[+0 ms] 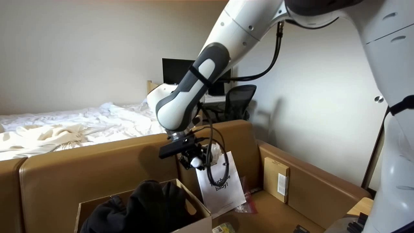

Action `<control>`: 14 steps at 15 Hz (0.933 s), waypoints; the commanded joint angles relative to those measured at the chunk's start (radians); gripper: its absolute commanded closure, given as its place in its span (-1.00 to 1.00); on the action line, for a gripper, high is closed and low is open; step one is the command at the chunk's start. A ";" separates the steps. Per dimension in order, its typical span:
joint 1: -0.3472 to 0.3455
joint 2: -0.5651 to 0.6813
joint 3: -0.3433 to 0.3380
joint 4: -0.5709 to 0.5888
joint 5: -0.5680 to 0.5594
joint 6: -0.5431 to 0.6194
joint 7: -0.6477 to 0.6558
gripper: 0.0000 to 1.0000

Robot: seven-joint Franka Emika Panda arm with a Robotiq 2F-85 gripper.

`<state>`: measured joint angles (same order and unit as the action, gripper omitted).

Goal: Put the umbrella into the box

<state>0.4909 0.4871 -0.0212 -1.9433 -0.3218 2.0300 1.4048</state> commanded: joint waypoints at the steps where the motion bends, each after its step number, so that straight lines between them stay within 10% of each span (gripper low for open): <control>1: 0.022 0.136 0.094 0.169 0.014 -0.058 0.058 0.80; 9: 0.138 0.385 0.173 0.671 0.121 -0.257 -0.004 0.81; 14: 0.070 0.489 0.181 0.832 0.344 -0.400 0.005 0.85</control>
<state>0.6207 0.9171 0.1467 -1.2066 -0.0804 1.6976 1.4371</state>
